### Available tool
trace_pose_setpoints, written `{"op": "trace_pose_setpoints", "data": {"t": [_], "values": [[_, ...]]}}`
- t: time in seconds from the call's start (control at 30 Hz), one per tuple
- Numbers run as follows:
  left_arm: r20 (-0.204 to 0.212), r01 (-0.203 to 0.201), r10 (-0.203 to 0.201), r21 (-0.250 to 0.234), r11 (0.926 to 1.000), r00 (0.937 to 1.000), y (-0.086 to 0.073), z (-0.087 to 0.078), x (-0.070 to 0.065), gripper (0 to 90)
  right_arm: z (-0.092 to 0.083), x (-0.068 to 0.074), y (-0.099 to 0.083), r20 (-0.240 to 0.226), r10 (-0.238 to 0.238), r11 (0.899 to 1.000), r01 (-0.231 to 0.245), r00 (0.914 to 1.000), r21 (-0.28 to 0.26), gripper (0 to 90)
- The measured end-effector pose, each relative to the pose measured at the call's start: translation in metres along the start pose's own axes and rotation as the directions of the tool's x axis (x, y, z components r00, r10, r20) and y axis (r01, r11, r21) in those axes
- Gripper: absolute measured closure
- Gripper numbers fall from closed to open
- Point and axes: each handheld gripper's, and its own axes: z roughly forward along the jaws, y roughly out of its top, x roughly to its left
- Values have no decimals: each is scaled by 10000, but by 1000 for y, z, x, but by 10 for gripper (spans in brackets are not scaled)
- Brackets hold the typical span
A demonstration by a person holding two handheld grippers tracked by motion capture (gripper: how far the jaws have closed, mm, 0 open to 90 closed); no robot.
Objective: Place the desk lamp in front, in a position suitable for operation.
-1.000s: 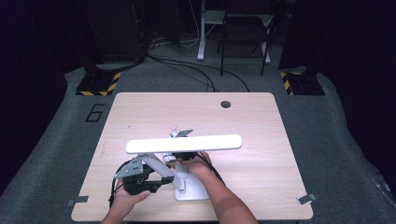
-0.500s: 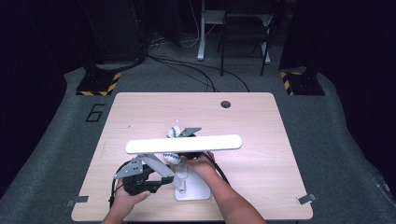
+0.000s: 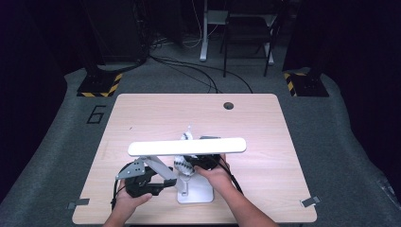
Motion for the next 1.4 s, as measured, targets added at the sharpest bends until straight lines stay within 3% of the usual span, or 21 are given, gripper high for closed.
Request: {"op": "trace_pose_setpoints", "data": {"t": [0.07,0.23,0.43,0.83,1.0,1.17,1.33,1.4], "values": [[79,82,-82,-32,10000,9999,1,0,0,478,-6,1,-2,-19,30,9999,-31,10000,-139,694],[-175,183,-184,-102,9998,9997,3,-5,1,414,-25,6,-8,-46,209,9982,-211,9998,-560,694],[-286,29,-40,-397,9992,9996,11,-12,-3,409,-43,13,-16,-308,265,9948,-293,9992,-974,693],[-415,240,-266,-603,9979,9988,27,-25,-6,459,-50,18,-30,-703,420,9912,-504,9966,-1227,693],[-407,178,-200,-542,9984,9990,32,-29,-9,490,-54,21,-33,-1076,692,9854,-847,9918,-1474,693],[-615,-3,-28,-500,9987,9981,33,-29,-10,537,-61,26,-35,-1317,661,9796,-894,9891,-1801,694],[-669,-76,48,-423,9991,9977,34,-30,-11,541,-67,30,-33,-1779,735,9693,-1123,9813,-2188,695],[-704,-101,73,-399,9992,9975,34,-30,-11,543,-68,33,-31,-2102,803,9659,-1282,9744,-2250,695]]}}
